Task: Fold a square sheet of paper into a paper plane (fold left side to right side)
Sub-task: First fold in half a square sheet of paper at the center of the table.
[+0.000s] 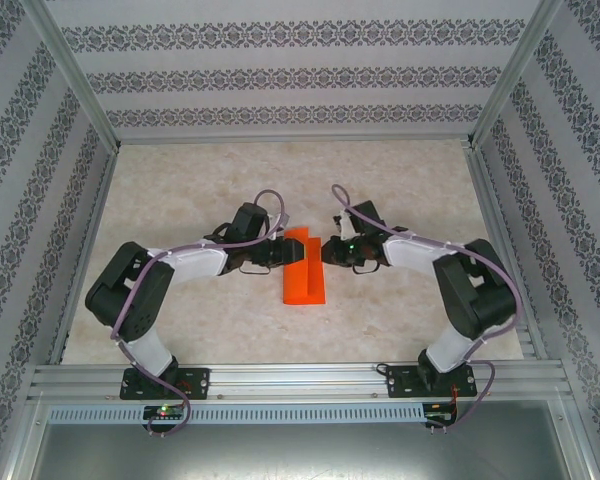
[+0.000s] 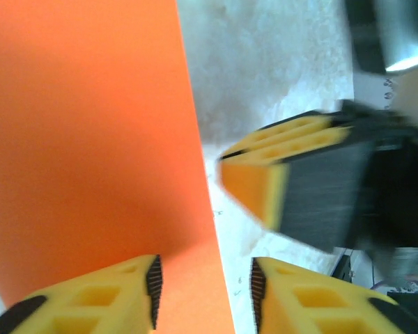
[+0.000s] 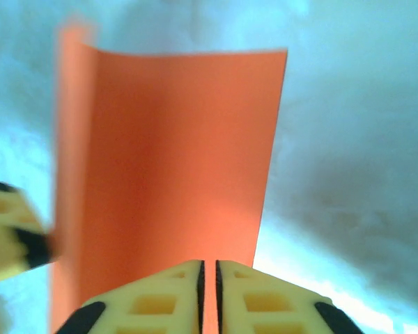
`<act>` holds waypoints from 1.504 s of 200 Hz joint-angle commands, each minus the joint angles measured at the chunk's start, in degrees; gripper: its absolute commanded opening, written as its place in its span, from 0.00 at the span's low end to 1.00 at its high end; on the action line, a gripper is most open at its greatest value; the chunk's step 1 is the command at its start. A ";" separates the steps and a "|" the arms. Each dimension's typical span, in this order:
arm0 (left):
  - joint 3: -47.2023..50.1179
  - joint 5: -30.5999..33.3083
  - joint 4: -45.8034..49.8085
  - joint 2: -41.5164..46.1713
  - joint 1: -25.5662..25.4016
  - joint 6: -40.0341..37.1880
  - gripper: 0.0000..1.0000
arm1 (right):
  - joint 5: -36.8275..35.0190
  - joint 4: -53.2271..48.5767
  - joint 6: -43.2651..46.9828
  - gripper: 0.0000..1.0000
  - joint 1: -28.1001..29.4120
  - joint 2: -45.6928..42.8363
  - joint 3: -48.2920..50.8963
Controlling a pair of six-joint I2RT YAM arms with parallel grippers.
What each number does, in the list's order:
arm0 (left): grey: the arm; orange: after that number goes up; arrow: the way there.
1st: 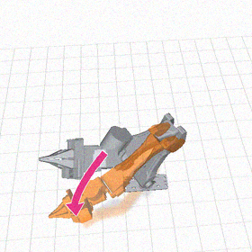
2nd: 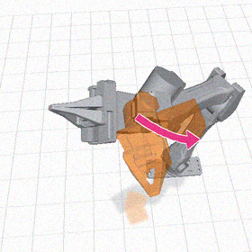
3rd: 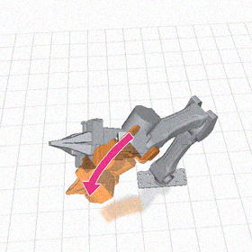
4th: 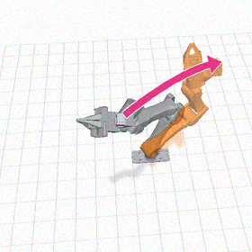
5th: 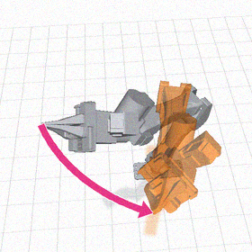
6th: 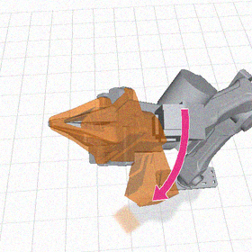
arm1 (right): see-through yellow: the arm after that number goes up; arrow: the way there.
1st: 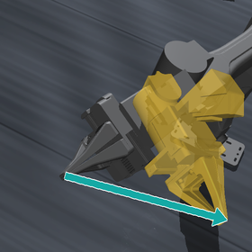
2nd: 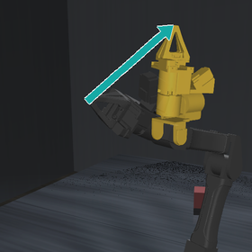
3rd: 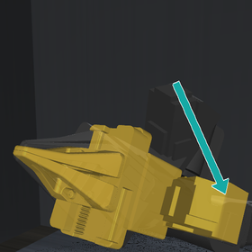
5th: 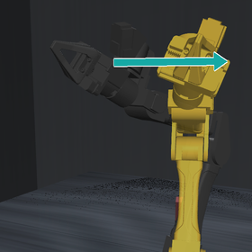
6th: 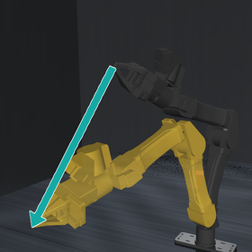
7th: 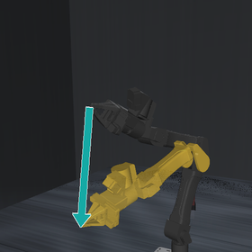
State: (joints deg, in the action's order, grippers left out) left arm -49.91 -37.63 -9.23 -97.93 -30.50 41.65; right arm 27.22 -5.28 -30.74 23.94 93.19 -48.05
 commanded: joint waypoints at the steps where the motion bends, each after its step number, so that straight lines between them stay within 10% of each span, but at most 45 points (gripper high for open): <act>1: -1.85 0.33 -2.90 -1.40 -1.06 0.63 0.34 | 3.68 3.53 -1.97 0.21 -1.77 -5.19 2.53; 48: -2.56 1.94 -1.47 -2.50 -1.40 0.02 0.23 | 10.89 11.92 -9.61 0.45 -1.22 -5.79 5.72; 102: -2.49 2.55 -0.78 -2.27 -1.60 -0.15 0.21 | 12.59 15.95 -13.30 0.49 0.48 -0.51 5.60; 201: -2.58 3.02 1.03 -0.46 -1.67 -1.12 0.22 | 12.58 13.77 -12.21 0.00 1.72 3.70 3.69; 301: -0.92 15.10 15.08 5.15 -1.76 -2.72 0.57 | 1.10 2.70 -6.35 0.00 1.98 2.70 1.96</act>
State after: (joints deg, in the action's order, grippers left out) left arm -51.22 -24.23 2.04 -90.65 -31.46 39.27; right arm 31.75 0.49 -39.42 25.04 96.29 -44.53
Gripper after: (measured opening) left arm 0.558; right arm 0.052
